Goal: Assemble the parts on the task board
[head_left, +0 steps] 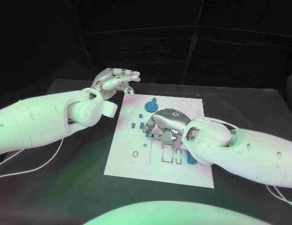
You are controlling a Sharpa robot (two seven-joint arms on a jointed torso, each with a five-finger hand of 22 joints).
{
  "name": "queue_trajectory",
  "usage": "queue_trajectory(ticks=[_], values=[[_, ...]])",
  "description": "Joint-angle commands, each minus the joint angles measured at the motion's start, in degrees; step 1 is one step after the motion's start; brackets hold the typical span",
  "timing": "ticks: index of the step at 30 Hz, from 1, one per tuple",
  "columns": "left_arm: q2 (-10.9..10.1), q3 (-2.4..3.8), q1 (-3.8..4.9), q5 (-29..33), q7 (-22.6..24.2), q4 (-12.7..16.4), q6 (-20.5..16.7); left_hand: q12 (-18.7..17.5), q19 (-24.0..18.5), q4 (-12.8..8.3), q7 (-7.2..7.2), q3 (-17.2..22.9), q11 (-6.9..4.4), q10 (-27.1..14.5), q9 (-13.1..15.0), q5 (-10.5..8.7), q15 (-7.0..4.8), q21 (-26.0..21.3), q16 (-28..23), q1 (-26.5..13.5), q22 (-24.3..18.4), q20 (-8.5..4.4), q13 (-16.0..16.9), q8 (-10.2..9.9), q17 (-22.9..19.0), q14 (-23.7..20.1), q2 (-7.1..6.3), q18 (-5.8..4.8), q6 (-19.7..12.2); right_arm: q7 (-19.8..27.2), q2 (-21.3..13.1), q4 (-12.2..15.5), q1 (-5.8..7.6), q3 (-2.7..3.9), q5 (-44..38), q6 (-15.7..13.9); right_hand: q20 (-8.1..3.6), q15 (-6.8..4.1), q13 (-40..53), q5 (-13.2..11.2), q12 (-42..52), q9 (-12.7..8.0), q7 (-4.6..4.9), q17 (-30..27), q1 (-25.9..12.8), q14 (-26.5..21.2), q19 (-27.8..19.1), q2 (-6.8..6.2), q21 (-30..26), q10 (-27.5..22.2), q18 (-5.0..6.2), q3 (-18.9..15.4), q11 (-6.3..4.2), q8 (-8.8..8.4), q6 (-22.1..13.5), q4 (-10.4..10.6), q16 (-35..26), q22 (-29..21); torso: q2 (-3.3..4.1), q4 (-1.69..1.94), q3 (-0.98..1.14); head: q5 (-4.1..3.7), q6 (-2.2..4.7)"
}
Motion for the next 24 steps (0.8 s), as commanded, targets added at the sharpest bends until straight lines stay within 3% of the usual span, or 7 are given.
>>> queue_trajectory(ticks=[1,9,24], values=[[0.2,0.05,0.09,0.2,0.2,0.0,0.5,0.4,-0.3,0.0,0.23,-0.3,0.02,-0.2,-0.1,0.02,-0.07,-0.4,-0.3,0.0,-0.1,0.21,0.0,0.3,-0.1,-0.4,-0.24,0.74,-0.3,1.0,0.7,-0.8,-0.32,0.01,-2.2,1.5,0.22,-0.12,0.0,0.3,-0.3,0.0,0.43,0.0,-0.8,2.3,0.1,-0.12,0.1,-0.1,-0.6,0.4,0.29,0.32,0.0,-0.1,0.3,0.0,-0.06,0.01,-0.02,0.39,-0.26],[0.5,0.06,0.09,0.2,0.1,-0.1,0.6,0.4,-0.3,0.0,0.24,-0.3,0.02,-0.3,-0.1,0.02,-0.07,-0.4,-0.3,0.0,-0.1,0.22,0.0,0.4,-0.2,-0.4,-0.24,0.74,-0.3,0.9,2.2,-2.0,-1.2,-0.08,-2.9,2.6,0.23,-0.1,0.0,0.3,-0.3,0.0,0.45,0.1,-0.9,2.3,0.1,-0.17,0.1,-0.1,-0.61,0.4,0.31,0.31,-0.1,-0.1,0.3,0.0,-0.01,-0.03,0.02,1.14,-0.74],[0.6,0.05,0.09,0.2,-0.1,-0.3,0.7,0.5,-0.3,0.2,0.29,-0.4,0.07,-0.4,-0.1,0.02,-0.03,-0.5,-0.3,-0.1,-0.2,0.25,0.0,0.4,-0.3,-0.5,-0.15,0.73,-0.4,0.7,2.6,-2.2,-1.63,-0.32,-3.8,4.5,0.28,-0.05,0.0,0.3,-0.4,0.0,0.49,0.1,-1.4,2.3,0.1,-0.27,0.1,-0.2,-0.61,0.6,0.36,0.32,-0.2,-0.1,0.4,0.0,-0.06,-0.03,0.01,1.47,-1.06]])
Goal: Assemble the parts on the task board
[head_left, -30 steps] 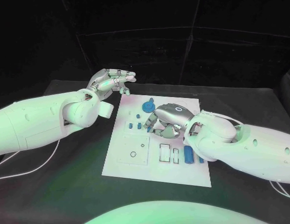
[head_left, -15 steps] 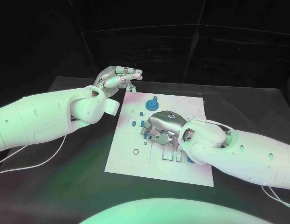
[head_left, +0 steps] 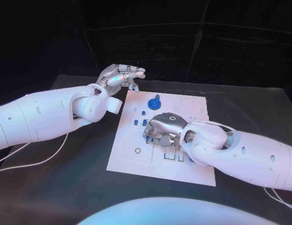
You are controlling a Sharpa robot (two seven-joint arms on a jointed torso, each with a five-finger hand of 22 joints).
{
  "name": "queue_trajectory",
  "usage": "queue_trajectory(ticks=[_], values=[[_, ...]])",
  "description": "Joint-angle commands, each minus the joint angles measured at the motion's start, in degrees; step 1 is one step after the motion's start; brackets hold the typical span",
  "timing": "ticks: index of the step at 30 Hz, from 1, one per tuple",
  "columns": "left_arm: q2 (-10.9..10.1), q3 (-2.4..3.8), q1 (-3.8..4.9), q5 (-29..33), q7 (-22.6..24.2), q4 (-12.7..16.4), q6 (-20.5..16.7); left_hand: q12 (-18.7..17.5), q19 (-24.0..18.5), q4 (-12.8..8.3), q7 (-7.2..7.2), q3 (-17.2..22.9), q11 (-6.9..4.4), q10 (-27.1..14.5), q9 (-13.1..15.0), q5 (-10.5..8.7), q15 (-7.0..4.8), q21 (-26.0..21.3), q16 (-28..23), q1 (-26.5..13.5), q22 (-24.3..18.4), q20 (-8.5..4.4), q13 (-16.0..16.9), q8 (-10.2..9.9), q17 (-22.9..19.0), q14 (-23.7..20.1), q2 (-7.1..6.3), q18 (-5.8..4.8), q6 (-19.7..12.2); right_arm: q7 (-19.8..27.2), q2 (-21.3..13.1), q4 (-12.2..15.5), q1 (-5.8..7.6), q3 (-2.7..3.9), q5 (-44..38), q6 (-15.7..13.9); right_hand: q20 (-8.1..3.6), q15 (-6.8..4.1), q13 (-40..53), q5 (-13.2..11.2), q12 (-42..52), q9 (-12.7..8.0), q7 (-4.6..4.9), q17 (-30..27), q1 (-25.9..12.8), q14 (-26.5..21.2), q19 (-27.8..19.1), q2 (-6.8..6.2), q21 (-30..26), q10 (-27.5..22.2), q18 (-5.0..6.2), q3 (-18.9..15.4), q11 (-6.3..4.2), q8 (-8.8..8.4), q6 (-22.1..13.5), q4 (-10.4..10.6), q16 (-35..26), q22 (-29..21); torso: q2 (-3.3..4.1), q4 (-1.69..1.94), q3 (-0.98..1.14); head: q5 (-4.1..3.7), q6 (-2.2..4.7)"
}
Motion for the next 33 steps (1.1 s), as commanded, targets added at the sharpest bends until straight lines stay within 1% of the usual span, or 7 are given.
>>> queue_trajectory(ticks=[1,10,17,26,30,32,33], values=[[0.1,0.05,0.09,0.2,0.1,0.0,0.7,0.2,-0.3,0.0,0.09,-0.3,0.07,-0.4,-0.1,0.02,-0.03,-0.3,-0.3,-0.1,-0.1,0.25,0.0,0.2,-0.1,-0.5,-0.15,0.74,-0.2,0.2,0.2,0.0,-0.01,-0.02,-1.0,1.2,0.28,-0.05,0.0,0.3,-0.4,0.1,0.35,0.1,-0.5,2.3,0.1,-0.04,0.1,-0.2,-0.61,0.4,0.36,0.15,0.1,0.0,0.2,0.0,0.02,-0.01,-0.01,0.03,-0.03],[0.1,0.05,0.09,0.2,0.0,0.0,0.8,0.3,-0.2,0.1,0.09,-0.3,0.09,-0.5,-0.1,0.02,0.0,-0.3,-0.2,-0.2,-0.1,0.27,0.0,0.2,-0.1,-0.5,-0.07,0.74,-0.2,-0.3,0.3,-0.5,-0.13,-0.14,-1.6,1.5,0.29,-0.05,0.0,0.3,-0.4,0.1,0.34,0.1,-0.5,2.3,0.1,-0.03,0.1,-0.2,-0.61,0.5,0.36,0.15,0.1,0.0,0.2,0.0,0.02,-0.05,-0.01,0.13,-0.17],[0.1,0.05,0.09,0.2,-0.1,0.0,0.9,0.3,-0.2,0.1,0.09,-0.3,0.09,-0.5,-0.1,0.02,0.0,-0.3,-0.2,-0.2,-0.1,0.27,0.0,0.2,-0.1,-0.5,-0.07,0.74,-0.2,-0.8,0.5,-0.6,-0.15,-0.25,-2.4,2.2,0.3,-0.05,0.0,0.4,-0.3,0.1,0.31,0.1,-0.5,2.3,0.1,-0.03,0.1,-0.2,-0.61,0.7,0.32,0.18,0.1,-0.2,0.2,0.0,0.03,0.02,0.02,0.16,-0.29],[0.1,0.05,0.09,0.2,-0.1,-0.1,0.9,0.3,-0.2,0.1,0.09,-0.3,0.09,-0.5,-0.1,0.02,0.0,-0.3,-0.2,-0.2,-0.1,0.27,0.0,0.2,-0.1,-0.5,-0.07,0.74,-0.2,-1.1,0.8,-0.5,-0.2,-0.49,-3.1,3.3,0.31,-0.05,0.0,0.4,-0.4,0.1,0.33,0.0,-0.6,2.3,0.1,-0.16,0.1,-0.3,-0.59,0.8,0.35,0.17,0.1,-0.3,0.2,-0.1,0.04,-0.06,0.0,0.19,-0.36],[0.1,0.05,0.09,0.2,-0.1,-0.1,0.9,0.3,-0.2,0.1,0.09,-0.3,0.09,-0.5,-0.1,0.02,0.0,-0.3,-0.2,-0.2,-0.1,0.27,0.0,0.2,-0.1,-0.5,-0.07,0.74,-0.2,-1.7,0.9,-0.4,-0.21,-1.23,-3.7,3.4,0.42,0.12,0.0,0.4,-0.5,0.0,0.5,-0.3,-1.5,2.2,-0.3,-0.81,-0.2,-0.9,-0.51,0.8,0.55,0.03,-0.5,-0.5,0.1,-0.5,-0.01,-0.03,-0.02,0.13,-0.41],[0.1,0.05,0.09,0.2,-0.2,-0.1,0.9,0.3,-0.2,0.1,0.09,-0.3,0.09,-0.5,-0.1,0.02,0.0,-0.3,-0.2,-0.2,-0.1,0.27,0.0,0.2,-0.1,-0.5,-0.07,0.74,-0.2,-2.1,1.0,-0.4,-0.21,-1.43,-3.9,3.1,0.65,0.49,-0.2,0.6,-0.8,-0.2,0.85,-0.8,-2.6,2.0,-1.0,-1.59,-0.8,-2.6,-0.33,0.5,0.96,-0.11,-1.5,-0.3,-0.3,-1.5,-0.02,0.01,-0.06,0.1,-0.4],[0.1,0.05,0.09,0.2,-0.2,-0.1,0.9,0.3,-0.2,0.1,0.09,-0.3,0.09,-0.5,-0.1,0.02,0.0,-0.3,-0.2,-0.2,-0.1,0.27,0.0,0.2,-0.1,-0.5,-0.07,0.74,-0.2,-2.4,1.0,-0.5,-0.22,-1.52,-4.1,2.7,0.92,0.88,-0.2,0.6,-0.8,-0.2,1.2,-1.6,-3.5,1.8,-1.9,-2.29,-1.6,-4.4,-0.09,0.2,1.38,-0.1,-2.3,-0.2,-0.8,-2.8,-0.01,0.03,-0.06,0.08,-0.39]])
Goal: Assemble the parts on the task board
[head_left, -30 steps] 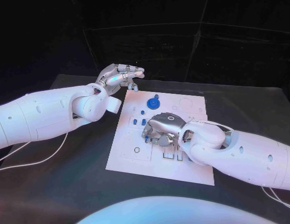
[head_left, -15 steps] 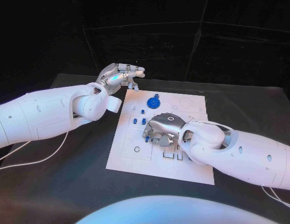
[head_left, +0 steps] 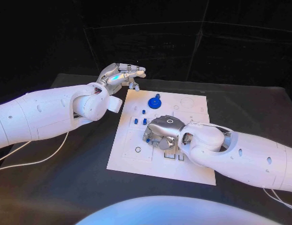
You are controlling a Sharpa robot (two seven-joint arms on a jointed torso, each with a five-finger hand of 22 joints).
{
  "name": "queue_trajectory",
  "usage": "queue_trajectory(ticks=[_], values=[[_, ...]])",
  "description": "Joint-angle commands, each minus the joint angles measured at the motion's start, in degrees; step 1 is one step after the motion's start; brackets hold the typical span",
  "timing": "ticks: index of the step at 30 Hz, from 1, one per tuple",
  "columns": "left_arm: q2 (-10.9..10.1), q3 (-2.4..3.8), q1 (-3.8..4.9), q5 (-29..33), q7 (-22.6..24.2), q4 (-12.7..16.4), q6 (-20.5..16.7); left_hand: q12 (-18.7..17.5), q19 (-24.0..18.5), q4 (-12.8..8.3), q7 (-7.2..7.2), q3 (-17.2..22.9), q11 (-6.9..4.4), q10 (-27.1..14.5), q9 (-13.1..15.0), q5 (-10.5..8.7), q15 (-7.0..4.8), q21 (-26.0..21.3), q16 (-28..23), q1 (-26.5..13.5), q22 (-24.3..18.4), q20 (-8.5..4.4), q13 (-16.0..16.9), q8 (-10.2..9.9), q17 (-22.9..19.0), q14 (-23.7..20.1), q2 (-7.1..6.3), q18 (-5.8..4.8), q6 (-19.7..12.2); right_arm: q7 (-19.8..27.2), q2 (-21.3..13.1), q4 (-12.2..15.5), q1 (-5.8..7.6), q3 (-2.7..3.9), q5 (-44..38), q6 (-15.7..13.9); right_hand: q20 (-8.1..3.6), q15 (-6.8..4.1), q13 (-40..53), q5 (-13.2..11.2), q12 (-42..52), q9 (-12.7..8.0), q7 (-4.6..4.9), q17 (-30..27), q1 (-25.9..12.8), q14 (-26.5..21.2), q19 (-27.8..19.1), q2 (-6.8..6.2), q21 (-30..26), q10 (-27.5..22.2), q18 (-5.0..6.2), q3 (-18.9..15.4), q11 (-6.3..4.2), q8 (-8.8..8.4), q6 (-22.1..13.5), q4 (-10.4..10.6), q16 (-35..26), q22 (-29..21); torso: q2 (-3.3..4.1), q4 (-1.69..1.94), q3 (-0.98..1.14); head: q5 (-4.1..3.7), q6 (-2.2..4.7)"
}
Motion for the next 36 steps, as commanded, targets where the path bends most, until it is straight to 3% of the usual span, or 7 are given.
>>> queue_trajectory(ticks=[1,5,17,24,28,32,36], values=[[0.0,0.05,0.09,0.2,0.1,0.0,0.7,0.3,-0.2,0.1,0.1,-0.3,0.09,-0.5,-0.1,0.02,0.0,-0.3,-0.2,-0.2,-0.1,0.27,0.0,0.2,-0.1,-0.5,-0.07,0.74,-0.3,-1.4,0.0,0.0,-0.07,-0.31,-1.3,0.5,0.18,0.86,-0.2,0.3,-0.2,-0.2,0.35,-0.9,-1.2,1.8,-1.2,-0.74,-0.9,-2.2,-0.1,-0.5,0.37,0.07,-1.1,0.2,-0.8,-1.4,-0.03,0.06,-0.06,-0.09,0.02],[0.0,0.05,0.09,0.2,0.0,0.0,0.7,0.3,-0.2,0.1,0.1,-0.3,0.09,-0.5,-0.1,0.02,0.0,-0.3,-0.2,-0.2,-0.1,0.27,0.0,0.2,-0.1,-0.5,-0.07,0.74,-0.3,-2.3,-0.1,-0.2,-0.07,-0.45,-1.5,-1.9,0.84,1.49,-0.1,0.1,0.0,-0.2,0.88,-2.9,-2.4,1.2,-3.4,-1.76,-3.0,-6.1,0.55,-1.5,1.19,0.12,-2.8,0.1,-2.2,-4.6,-0.05,0.02,0.0,-0.05,0.04],[-0.1,0.05,0.09,0.2,-0.2,0.0,0.8,0.4,-0.2,0.0,0.1,-0.4,0.09,-0.6,-0.1,0.02,0.01,-0.4,-0.2,-0.1,-0.1,0.29,0.0,0.3,-0.2,-0.6,-0.03,0.74,-0.3,-2.2,-0.9,0.4,-0.09,-0.53,-0.5,-8.6,1.34,1.89,0.1,0.2,1.0,-0.3,1.46,-5.6,-2.7,0.3,-5.2,-1.86,-5.2,-8.7,1.12,-3.0,1.75,0.03,-5.4,-0.5,-4.2,-7.5,-0.02,0.01,0.04,-0.28,0.31],[-0.2,0.04,0.09,0.2,-0.4,-0.1,1.0,0.4,-0.2,0.0,0.1,-0.4,0.09,-0.6,-0.1,0.02,0.01,-0.4,-0.2,-0.1,-0.1,0.29,0.0,0.3,-0.2,-0.6,-0.03,0.74,-0.3,0.5,-4.5,3.8,-0.1,-0.51,3.4,-13.0,1.32,1.79,0.2,0.8,2.0,-0.1,1.3,-5.7,-2.7,0.4,-4.8,-1.63,-5.1,-8.2,1.08,-3.3,1.56,0.25,-5.5,-0.6,-4.2,-7.3,-0.07,-0.03,0.04,-0.66,0.69],[-0.5,0.03,0.08,0.2,-0.5,0.0,1.1,0.4,-0.2,0.0,0.1,-0.4,0.09,-0.6,-0.1,0.02,0.01,-0.4,-0.2,-0.1,-0.1,0.29,0.0,0.3,-0.2,-0.6,-0.03,0.74,-0.3,-0.9,-10.0,7.9,0.39,0.17,7.7,-10.7,1.17,1.58,0.2,1.2,3.0,0.0,1.02,-5.8,-3.3,0.6,-4.1,-1.76,-4.8,-7.4,0.97,-3.9,1.27,0.45,-5.1,-0.4,-4.1,-6.8,-0.15,-0.1,-0.06,-1.32,1.13],[-0.6,0.02,0.08,0.2,-0.5,0.0,1.2,0.5,-0.2,0.0,0.11,-0.4,0.1,-0.7,-0.1,0.02,0.01,-0.5,-0.3,0.0,-0.2,0.3,0.0,0.3,-0.4,-0.7,-0.03,0.75,-0.4,-3.7,-14.2,9.4,2.31,0.85,9.5,-7.3,1.07,1.52,0.0,1.5,3.3,-0.1,0.83,-6.1,-4.5,0.6,-4.6,-2.68,-5.5,-8.9,1.09,-6.2,1.23,0.18,-6.1,-0.1,-4.2,-7.7,-0.18,-0.33,-0.08,-1.96,1.73],[-0.6,0.01,0.08,0.2,-0.5,0.0,1.3,0.5,-0.2,0.0,0.11,-0.4,0.1,-0.7,-0.1,0.02,0.01,-0.5,-0.3,0.0,-0.2,0.3,0.0,0.3,-0.4,-0.7,-0.03,0.75,-0.4,-6.4,-17.1,9.6,3.86,1.13,8.6,-4.3,1.2,1.69,0.2,2.3,4.1,-0.1,-0.15,-8.2,-4.2,-0.3,-6.1,-2.83,-7.7,-12.3,1.54,-13.3,1.36,0.37,-8.7,1.0,-5.7,-10.3,-0.25,-0.52,-0.11,-2.73,2.2]])
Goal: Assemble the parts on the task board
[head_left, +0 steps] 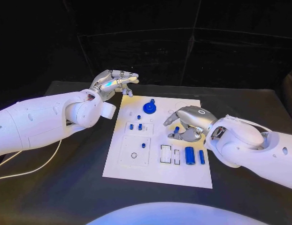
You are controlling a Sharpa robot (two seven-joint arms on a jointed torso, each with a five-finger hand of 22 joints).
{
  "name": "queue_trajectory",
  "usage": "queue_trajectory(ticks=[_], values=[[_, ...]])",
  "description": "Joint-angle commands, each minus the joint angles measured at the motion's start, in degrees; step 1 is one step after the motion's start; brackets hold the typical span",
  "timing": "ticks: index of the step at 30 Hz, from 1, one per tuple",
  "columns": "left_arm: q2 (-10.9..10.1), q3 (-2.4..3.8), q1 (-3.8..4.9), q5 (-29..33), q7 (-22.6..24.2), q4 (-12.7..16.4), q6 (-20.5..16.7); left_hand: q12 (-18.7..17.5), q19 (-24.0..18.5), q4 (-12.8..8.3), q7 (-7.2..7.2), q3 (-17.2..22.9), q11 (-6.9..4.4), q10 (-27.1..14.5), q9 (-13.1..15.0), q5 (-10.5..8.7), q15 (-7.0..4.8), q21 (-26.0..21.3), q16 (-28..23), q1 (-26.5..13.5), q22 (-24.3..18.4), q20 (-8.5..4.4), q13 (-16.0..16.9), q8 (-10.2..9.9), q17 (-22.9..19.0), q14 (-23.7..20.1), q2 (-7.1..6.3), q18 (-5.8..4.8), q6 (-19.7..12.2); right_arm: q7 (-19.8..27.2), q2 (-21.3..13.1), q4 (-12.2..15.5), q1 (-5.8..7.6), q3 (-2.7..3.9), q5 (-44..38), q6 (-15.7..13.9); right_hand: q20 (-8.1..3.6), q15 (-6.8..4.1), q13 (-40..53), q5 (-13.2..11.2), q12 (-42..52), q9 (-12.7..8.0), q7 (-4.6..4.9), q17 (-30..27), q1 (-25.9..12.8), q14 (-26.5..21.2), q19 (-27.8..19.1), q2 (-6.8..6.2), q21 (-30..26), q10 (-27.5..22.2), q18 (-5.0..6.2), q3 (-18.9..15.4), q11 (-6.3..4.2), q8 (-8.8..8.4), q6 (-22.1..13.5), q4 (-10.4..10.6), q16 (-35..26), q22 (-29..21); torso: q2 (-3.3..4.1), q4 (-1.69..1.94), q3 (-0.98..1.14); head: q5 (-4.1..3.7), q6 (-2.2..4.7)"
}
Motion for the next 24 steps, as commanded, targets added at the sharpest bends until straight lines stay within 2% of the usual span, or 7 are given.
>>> queue_trajectory(ticks=[1,3,6,9,17,20,24], values=[[0.1,0.03,0.08,0.2,0.0,0.1,0.9,0.3,-0.2,0.0,0.11,-0.4,0.09,-0.3,-0.1,0.02,0.02,-0.2,-0.3,0.0,0.0,0.3,0.0,0.3,-0.1,-0.3,-0.03,0.75,-0.4,-4.5,-1.5,0.2,0.74,0.05,1.3,5.0,0.22,0.37,0.1,0.9,1.6,0.1,-1.14,-2.1,1.3,-0.6,-1.5,0.92,-2.1,-2.7,0.83,-7.5,0.18,0.14,-1.8,1.6,-1.5,-2.5,-0.09,-0.23,-0.05,-0.64,0.42],[0.1,0.03,0.08,0.2,0.0,0.1,0.9,0.3,-0.2,0.0,0.11,-0.4,0.09,-0.3,-0.1,0.02,0.02,-0.2,-0.3,0.0,0.0,0.3,0.0,0.3,-0.1,-0.3,-0.03,0.75,-0.4,-5.5,-2.0,0.0,1.02,0.1,0.5,6.4,0.38,0.39,0.0,1.0,1.8,0.0,-1.39,-4.4,2.2,-1.3,-2.9,1.04,-3.8,-4.0,1.18,-9.8,0.5,-0.06,-2.5,2.5,-3.2,-4.8,-0.07,-0.13,-0.02,-0.83,0.7],[0.2,0.02,0.07,0.2,0.0,0.0,1.0,0.3,-0.2,0.0,0.11,-0.4,0.09,-0.3,-0.1,0.02,0.02,-0.2,-0.3,0.0,0.0,0.3,0.0,0.3,-0.1,-0.3,-0.03,0.75,-0.4,-6.9,-2.4,-0.3,1.32,0.14,-0.8,8.6,0.41,0.99,0.0,0.7,2.7,0.1,-2.38,-9.4,5.1,-2.2,-5.4,1.01,-7.7,-6.4,2.05,-13.8,1.1,-0.01,-4.0,5.9,-7.4,-9.8,-0.05,-0.02,0.02,-1.07,0.81],[0.3,0.0,0.07,0.2,-0.1,0.0,1.1,0.3,-0.2,0.0,0.11,-0.4,0.09,-0.3,-0.1,0.02,0.02,-0.2,-0.3,0.0,0.0,0.3,0.0,0.3,-0.1,-0.3,-0.03,0.75,-0.4,-7.6,-2.3,-0.6,1.45,0.16,-1.7,9.7,0.38,0.98,0.1,0.6,3.4,0.1,-2.46,-10.1,6.4,-2.0,-5.3,1.39,-8.4,-6.6,2.09,-14.3,1.06,-0.02,-4.2,7.2,-8.0,-10.4,-0.04,-0.01,-0.02,-1.14,0.84],[0.3,-0.05,0.06,0.2,-0.2,-0.1,1.3,0.3,-0.2,0.0,0.11,-0.4,0.09,-0.3,-0.1,0.02,0.02,-0.2,-0.3,0.0,0.0,0.3,0.0,0.3,-0.1,-0.3,-0.03,0.75,-0.4,-8.2,-1.2,-1.4,1.54,0.16,-2.9,12.0,-0.4,-0.01,0.1,-0.2,6.0,0.3,-2.13,-9.7,8.8,-0.9,-3.3,4.51,-7.8,-2.7,1.82,-13.0,-0.1,0.36,-2.0,6.5,-7.7,-9.5,-0.03,-0.08,-0.07,-1.12,0.68],[0.3,-0.06,0.06,0.2,-0.2,-0.1,1.3,0.3,-0.2,0.0,0.11,-0.4,0.09,-0.3,-0.1,0.02,0.02,-0.2,-0.3,0.0,0.0,0.3,0.0,0.3,-0.1,-0.3,-0.03,0.75,-0.4,-8.1,-0.7,-1.7,1.54,0.16,-3.0,12.3,-0.57,-0.22,0.0,-0.6,6.2,0.3,-2.14,-9.5,9.2,-0.8,-2.8,5.17,-7.6,-1.9,1.72,-12.6,-0.34,0.37,-1.6,6.2,-7.6,-9.1,-0.04,-0.14,-0.05,-1.07,0.6],[0.4,-0.07,0.06,0.2,-0.3,-0.1,1.4,0.3,-0.2,0.0,0.11,-0.4,0.09,-0.3,-0.1,0.02,0.02,-0.2,-0.3,0.0,0.0,0.3,0.0,0.3,-0.1,-0.3,-0.03,0.75,-0.4,-7.6,0.2,-2.1,1.54,0.15,-3.1,12.6,-0.98,-0.78,-0.2,-2.2,6.1,0.2,-1.94,-8.1,9.6,-0.2,-0.9,6.59,-5.7,0.3,1.18,-11.4,-0.88,0.4,-0.2,5.7,-6.5,-6.4,-0.04,-0.05,-0.05,-1.13,0.51]])
